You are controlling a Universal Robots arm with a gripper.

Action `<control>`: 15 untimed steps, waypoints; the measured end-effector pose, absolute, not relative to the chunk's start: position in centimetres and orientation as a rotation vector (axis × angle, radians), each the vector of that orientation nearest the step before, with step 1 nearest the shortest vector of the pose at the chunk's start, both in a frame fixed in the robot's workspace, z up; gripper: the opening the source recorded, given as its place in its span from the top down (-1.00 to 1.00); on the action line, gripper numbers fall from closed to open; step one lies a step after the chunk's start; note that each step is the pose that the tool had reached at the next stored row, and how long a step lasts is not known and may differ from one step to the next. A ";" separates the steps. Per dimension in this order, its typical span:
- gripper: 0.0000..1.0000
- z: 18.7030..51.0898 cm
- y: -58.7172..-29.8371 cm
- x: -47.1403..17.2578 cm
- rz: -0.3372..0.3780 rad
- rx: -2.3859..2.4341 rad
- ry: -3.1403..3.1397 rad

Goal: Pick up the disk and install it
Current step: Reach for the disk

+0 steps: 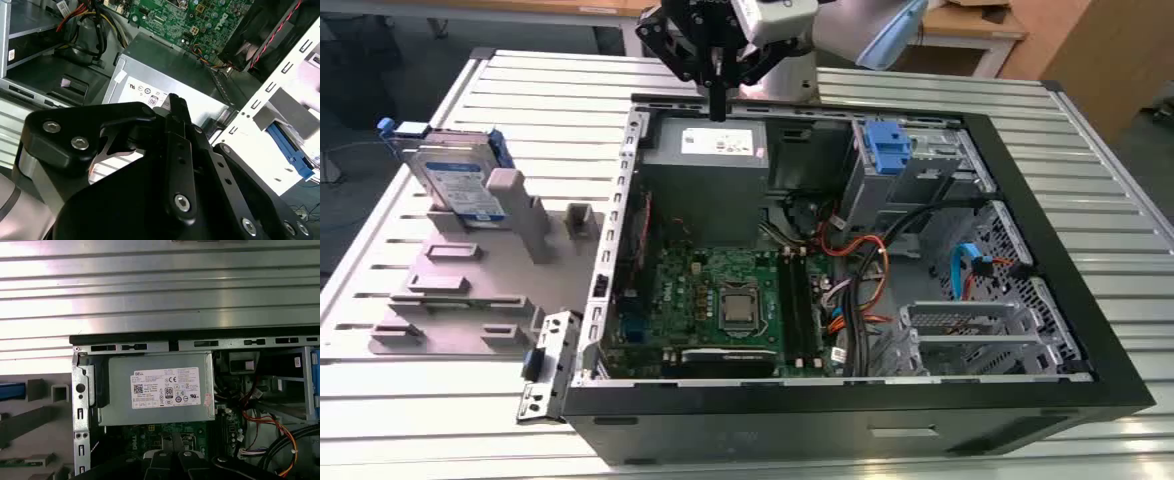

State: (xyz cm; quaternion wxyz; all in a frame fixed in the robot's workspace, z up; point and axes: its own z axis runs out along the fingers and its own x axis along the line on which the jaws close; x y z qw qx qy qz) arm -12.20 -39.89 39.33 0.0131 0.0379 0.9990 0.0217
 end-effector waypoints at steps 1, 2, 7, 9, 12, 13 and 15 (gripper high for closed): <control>0.79 39.3 -39.9 -12.2 0.068 0.118 3.112; 0.79 39.3 -39.9 -12.2 0.068 0.118 3.112; 0.79 39.3 -39.9 -12.2 0.068 0.118 3.112; 0.79 39.3 -39.9 -12.2 0.068 0.118 3.113; 0.79 39.3 -39.9 -12.2 0.068 0.118 3.112; 0.79 39.3 -39.9 -12.3 0.068 0.118 3.112; 0.79 39.3 -39.9 -12.5 0.068 0.118 3.112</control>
